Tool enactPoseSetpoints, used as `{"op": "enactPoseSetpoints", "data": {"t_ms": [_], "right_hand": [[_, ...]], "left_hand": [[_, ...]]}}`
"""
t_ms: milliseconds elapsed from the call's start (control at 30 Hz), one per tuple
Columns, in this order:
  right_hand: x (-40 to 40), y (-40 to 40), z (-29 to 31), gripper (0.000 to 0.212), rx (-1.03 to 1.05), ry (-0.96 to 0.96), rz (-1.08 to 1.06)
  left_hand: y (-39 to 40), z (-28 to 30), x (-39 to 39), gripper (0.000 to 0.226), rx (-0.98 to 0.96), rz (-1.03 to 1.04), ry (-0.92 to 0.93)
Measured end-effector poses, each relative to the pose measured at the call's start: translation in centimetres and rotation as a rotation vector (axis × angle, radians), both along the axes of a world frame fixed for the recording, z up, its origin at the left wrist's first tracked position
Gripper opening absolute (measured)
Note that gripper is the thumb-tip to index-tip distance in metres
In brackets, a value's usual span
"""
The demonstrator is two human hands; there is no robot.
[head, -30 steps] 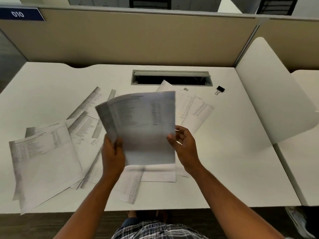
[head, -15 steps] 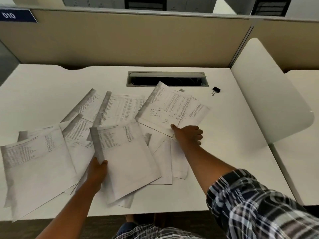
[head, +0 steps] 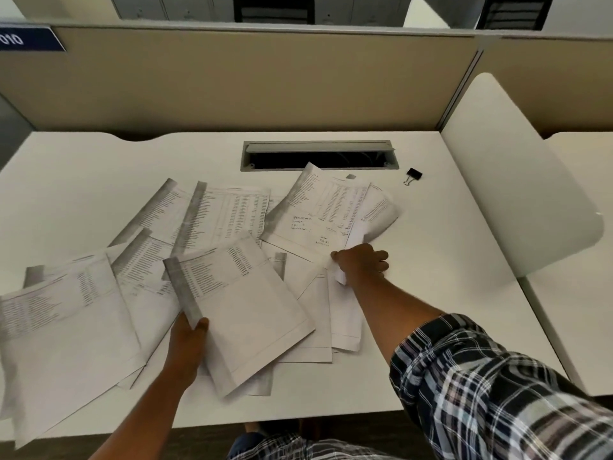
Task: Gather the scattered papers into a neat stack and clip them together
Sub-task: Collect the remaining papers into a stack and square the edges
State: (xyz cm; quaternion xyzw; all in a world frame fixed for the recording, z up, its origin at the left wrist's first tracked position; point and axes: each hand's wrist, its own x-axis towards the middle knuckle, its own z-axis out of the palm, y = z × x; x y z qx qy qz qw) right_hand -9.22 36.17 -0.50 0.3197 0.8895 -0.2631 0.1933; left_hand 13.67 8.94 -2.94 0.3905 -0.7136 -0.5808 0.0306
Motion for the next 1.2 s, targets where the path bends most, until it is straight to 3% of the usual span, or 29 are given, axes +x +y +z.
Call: {"op": "enactPoseSetpoints", "data": {"t_ms": [133, 300, 533, 800, 1200], "right_hand": [[0.0, 0.7, -0.2, 0.061, -0.044, 0.038, 0.039], [0.6, 2.6, -1.0, 0.032, -0.304, 0.327, 0.046], [2.5, 6.7, -2.4, 0.061, -0.772, 0.365, -0.075], [3.2, 11.4, 1.5, 0.061, -1.077, 0.491, -0.224], [0.8, 11.9, 11.5, 0.060, -1.374, 0.539, -0.032]], "left_hand": [[0.0, 0.2, 0.0, 0.038, -0.017, -0.003, 0.002], [0.2, 0.2, -0.2, 0.039, -0.032, -0.010, -0.003], [0.1, 0.0, 0.1, 0.041, -0.050, -0.019, -0.018], [0.2, -0.1, 0.6, 0.038, -0.079, 0.005, -0.046], [0.6, 1.5, -1.4, 0.036, -0.018, 0.074, 0.006]]}}
